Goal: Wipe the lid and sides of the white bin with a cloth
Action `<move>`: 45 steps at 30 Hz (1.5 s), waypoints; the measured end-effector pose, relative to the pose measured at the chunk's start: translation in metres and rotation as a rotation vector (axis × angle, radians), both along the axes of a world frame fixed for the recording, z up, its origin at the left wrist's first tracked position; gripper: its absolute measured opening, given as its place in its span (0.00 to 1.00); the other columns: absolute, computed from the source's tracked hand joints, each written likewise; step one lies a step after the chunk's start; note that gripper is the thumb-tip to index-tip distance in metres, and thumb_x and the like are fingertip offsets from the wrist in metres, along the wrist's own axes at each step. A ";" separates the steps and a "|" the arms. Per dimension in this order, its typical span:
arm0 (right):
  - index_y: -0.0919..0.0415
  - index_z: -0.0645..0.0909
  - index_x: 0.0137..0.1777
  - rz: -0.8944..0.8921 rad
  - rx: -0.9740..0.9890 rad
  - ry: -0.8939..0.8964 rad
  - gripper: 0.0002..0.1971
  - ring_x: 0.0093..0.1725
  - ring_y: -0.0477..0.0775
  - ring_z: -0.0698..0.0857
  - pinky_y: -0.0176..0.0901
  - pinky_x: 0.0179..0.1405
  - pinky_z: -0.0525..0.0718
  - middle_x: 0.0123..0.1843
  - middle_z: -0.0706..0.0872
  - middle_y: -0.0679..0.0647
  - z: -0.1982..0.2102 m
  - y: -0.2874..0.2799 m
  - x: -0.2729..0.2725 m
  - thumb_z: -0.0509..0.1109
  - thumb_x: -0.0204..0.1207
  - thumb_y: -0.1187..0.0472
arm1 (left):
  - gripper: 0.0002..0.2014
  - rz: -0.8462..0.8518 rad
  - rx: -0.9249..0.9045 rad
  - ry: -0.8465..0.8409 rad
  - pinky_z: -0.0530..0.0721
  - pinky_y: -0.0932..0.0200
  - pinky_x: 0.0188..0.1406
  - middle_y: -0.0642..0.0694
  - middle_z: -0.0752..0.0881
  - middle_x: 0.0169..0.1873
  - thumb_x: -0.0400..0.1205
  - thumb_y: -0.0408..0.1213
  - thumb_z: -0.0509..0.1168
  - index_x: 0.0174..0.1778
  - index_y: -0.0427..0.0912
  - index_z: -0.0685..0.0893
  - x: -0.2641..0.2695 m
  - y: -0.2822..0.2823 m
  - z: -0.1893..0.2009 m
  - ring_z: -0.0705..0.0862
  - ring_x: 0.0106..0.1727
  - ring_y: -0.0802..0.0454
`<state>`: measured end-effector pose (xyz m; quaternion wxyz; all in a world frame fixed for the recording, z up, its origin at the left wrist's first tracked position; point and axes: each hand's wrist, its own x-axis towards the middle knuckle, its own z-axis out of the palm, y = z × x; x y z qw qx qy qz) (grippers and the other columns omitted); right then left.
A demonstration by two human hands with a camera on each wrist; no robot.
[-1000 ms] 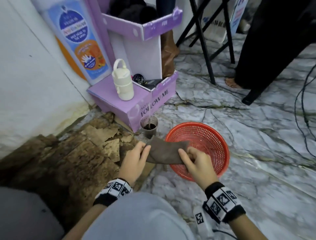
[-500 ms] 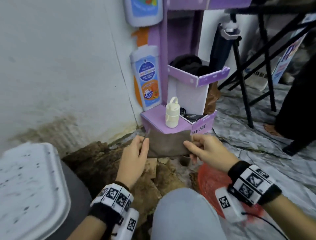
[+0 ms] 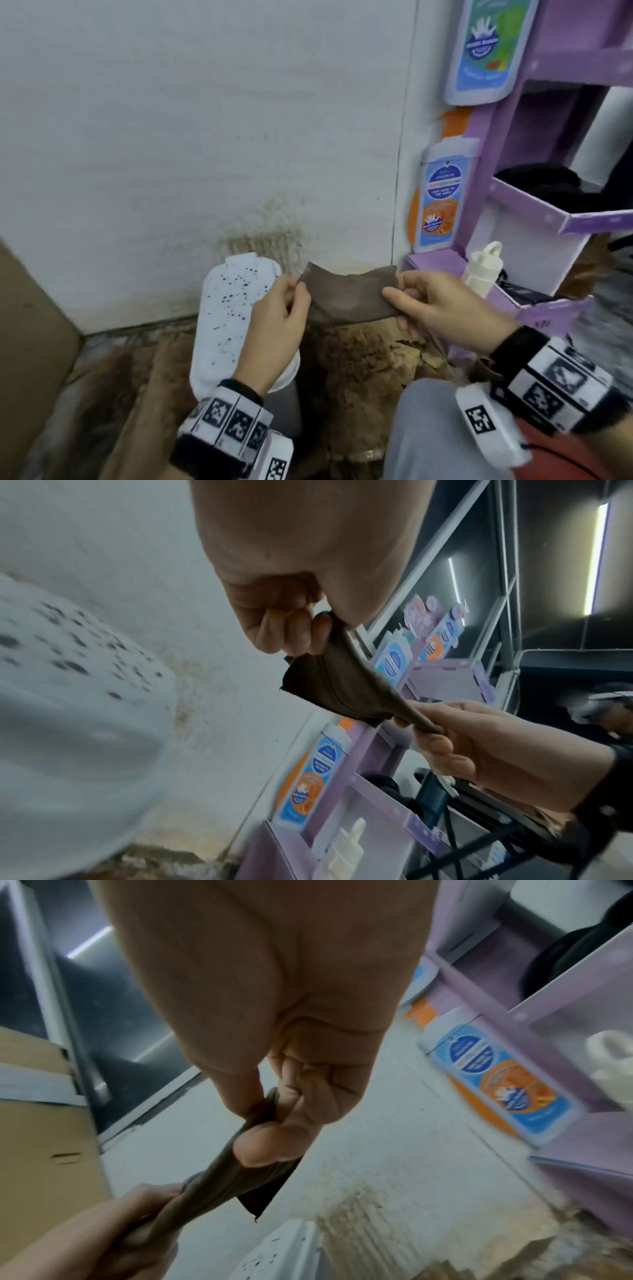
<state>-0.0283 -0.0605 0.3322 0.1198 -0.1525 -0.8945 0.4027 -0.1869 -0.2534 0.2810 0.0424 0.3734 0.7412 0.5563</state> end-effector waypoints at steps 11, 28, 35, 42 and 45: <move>0.67 0.76 0.38 0.000 -0.001 -0.086 0.16 0.26 0.50 0.90 0.41 0.31 0.85 0.30 0.92 0.52 -0.029 -0.094 -0.074 0.65 0.86 0.58 | 0.08 0.050 -0.260 0.169 0.74 0.54 0.29 0.47 0.84 0.30 0.92 0.45 0.58 0.53 0.54 0.83 -0.075 -0.085 -0.012 0.81 0.29 0.51; 0.49 0.81 0.37 -0.378 0.065 -0.218 0.20 0.42 0.42 0.87 0.44 0.40 0.81 0.34 0.87 0.41 -0.079 -0.192 -0.091 0.64 0.78 0.34 | 0.11 -0.143 -0.608 0.580 0.79 0.49 0.49 0.53 0.83 0.46 0.91 0.48 0.59 0.62 0.55 0.86 -0.164 -0.056 -0.025 0.80 0.51 0.52; 0.48 0.73 0.34 -0.198 0.284 -0.045 0.19 0.36 0.46 0.83 0.39 0.33 0.78 0.29 0.80 0.44 -0.077 -0.178 -0.095 0.63 0.81 0.37 | 0.12 -0.088 -0.531 0.541 0.73 0.57 0.47 0.57 0.82 0.46 0.89 0.50 0.61 0.65 0.54 0.84 -0.164 -0.058 -0.032 0.77 0.49 0.56; 0.52 0.65 0.84 0.139 0.528 0.039 0.26 0.87 0.48 0.59 0.46 0.85 0.61 0.85 0.64 0.49 -0.106 -0.144 -0.137 0.51 0.90 0.43 | 0.18 0.160 -0.445 0.298 0.78 0.46 0.71 0.63 0.77 0.65 0.90 0.54 0.56 0.75 0.58 0.75 -0.133 -0.118 -0.048 0.75 0.69 0.60; 0.54 0.51 0.90 0.203 0.611 -0.072 0.33 0.90 0.47 0.43 0.46 0.88 0.43 0.92 0.48 0.49 -0.118 -0.141 -0.146 0.42 0.90 0.38 | 0.26 0.192 -0.386 0.114 0.74 0.48 0.77 0.65 0.72 0.74 0.88 0.59 0.59 0.82 0.59 0.66 -0.113 -0.140 -0.067 0.71 0.76 0.64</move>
